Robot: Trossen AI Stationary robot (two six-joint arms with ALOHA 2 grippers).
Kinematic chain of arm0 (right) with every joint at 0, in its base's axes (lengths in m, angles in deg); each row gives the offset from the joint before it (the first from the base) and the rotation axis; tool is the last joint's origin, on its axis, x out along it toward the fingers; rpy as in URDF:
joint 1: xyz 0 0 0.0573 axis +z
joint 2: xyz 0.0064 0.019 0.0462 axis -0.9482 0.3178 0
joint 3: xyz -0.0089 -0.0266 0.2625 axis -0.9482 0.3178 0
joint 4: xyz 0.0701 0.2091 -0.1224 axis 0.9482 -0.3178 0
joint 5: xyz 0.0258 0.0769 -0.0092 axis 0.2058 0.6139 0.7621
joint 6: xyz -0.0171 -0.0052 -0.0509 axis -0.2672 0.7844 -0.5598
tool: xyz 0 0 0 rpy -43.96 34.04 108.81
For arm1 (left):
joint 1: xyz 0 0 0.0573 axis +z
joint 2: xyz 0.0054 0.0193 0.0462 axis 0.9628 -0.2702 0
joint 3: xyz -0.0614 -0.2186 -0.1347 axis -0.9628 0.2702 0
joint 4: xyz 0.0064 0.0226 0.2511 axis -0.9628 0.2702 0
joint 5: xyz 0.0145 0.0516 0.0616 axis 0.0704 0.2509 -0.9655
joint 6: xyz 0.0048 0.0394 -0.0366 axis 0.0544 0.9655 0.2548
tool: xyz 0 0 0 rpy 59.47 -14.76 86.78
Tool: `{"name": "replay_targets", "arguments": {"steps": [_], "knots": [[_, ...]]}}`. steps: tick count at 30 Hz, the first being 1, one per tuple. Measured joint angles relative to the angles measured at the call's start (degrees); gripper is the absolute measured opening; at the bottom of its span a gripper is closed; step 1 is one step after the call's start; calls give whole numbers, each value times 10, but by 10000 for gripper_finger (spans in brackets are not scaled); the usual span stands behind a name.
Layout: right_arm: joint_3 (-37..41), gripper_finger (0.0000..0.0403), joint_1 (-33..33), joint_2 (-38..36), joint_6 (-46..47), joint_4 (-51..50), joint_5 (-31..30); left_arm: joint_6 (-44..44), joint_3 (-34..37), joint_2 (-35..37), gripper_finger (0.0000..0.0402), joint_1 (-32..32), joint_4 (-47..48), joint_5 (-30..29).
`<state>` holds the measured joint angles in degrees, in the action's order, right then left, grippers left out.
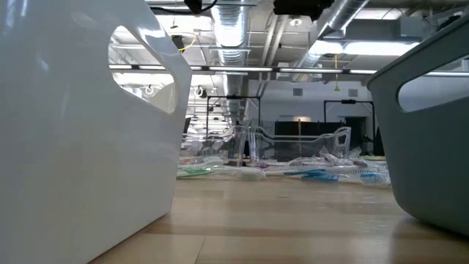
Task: Pick & Place Toothbrushes
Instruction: Put the green toothbrush into the left transparent bin
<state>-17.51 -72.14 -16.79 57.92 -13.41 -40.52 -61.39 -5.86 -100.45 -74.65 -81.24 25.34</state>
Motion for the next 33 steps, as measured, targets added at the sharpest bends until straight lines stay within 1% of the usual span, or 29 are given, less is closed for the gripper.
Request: {"name": "replay_targets", "arguments": {"steps": [2, 6, 10, 14, 19, 23, 25, 27, 30, 33], "knots": [[1, 118, 0, -5, 2, -21, 0, -39, 0, 0, 8, -8, 0, 0], [0, 118, -3, -5, 15, -73, 0, -147, 0, 0, 8, -23, -3, 0], [1, 118, -7, -5, 17, -100, 0, -211, 0, -5, 8, -45, 17, 12], [1, 118, -5, -5, 17, -100, 0, -245, 0, -5, 8, -55, 65, 62], [1, 118, 0, -5, 17, -100, 0, -288, 0, -6, 8, -55, 179, 66], [0, 118, -4, -5, 17, -100, -1, -286, 1, -19, 8, -59, 248, 61], [0, 118, -8, -10, 17, -104, -1, -267, -7, -31, 8, -66, 264, 54], [-1, 118, -14, -18, 17, -104, -1, -237, -18, -47, 8, -76, 325, 41], [1, 118, -22, -28, 17, -111, -2, -174, -56, -94, 8, -98, 424, -9], [-1, 118, -25, -35, 19, -106, -2, -113, -99, -151, 8, -119, 501, -82]]}}
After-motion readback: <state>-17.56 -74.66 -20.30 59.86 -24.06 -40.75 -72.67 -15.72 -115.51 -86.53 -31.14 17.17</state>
